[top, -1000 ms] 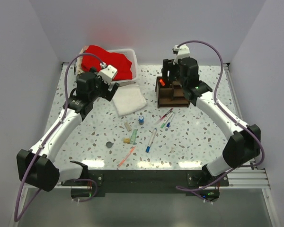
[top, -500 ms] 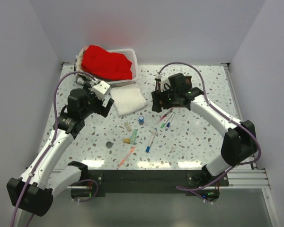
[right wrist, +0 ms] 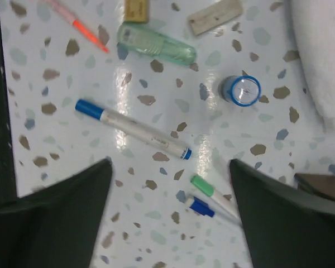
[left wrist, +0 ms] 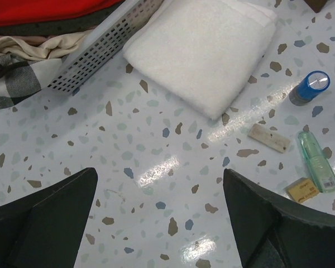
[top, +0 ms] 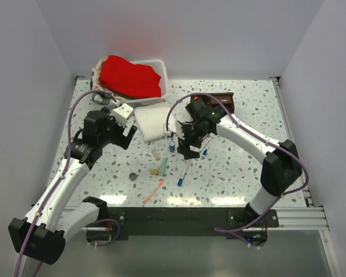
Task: Sort the stationery into containers
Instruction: Pick up the pen from the center of the board.
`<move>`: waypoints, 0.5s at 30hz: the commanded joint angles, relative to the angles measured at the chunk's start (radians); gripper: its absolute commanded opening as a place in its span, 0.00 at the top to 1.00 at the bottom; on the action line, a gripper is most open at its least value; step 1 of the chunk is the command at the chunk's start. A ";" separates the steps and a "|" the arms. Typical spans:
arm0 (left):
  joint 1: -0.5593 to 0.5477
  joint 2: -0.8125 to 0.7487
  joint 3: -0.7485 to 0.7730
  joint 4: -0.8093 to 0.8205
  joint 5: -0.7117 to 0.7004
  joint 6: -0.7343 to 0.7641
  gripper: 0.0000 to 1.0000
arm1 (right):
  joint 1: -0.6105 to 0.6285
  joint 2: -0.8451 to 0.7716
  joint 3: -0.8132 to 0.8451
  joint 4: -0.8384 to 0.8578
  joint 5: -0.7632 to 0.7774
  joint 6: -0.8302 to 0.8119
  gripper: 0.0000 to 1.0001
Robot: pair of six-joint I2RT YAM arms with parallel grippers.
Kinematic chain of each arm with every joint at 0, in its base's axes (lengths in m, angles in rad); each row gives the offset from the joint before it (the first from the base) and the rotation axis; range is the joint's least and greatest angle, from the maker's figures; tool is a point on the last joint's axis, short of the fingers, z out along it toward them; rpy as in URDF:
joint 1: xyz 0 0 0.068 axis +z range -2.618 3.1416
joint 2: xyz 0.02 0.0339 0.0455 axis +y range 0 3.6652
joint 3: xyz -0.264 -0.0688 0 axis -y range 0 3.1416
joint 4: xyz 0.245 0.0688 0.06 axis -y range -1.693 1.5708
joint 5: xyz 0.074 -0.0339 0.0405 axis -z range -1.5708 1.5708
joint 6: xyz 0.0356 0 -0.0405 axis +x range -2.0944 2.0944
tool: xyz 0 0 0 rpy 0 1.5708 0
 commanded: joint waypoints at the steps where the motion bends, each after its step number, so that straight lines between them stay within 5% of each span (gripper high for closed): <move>1: 0.028 -0.010 0.018 0.003 -0.045 0.008 0.00 | 0.082 0.009 -0.018 -0.203 0.039 -0.565 0.01; 7: 0.073 0.004 0.018 0.020 -0.008 -0.023 0.00 | 0.160 0.056 -0.020 -0.258 0.122 -0.886 0.04; 15: 0.149 -0.016 0.017 0.002 0.014 -0.043 0.00 | 0.252 0.155 -0.041 -0.229 0.200 -1.032 0.25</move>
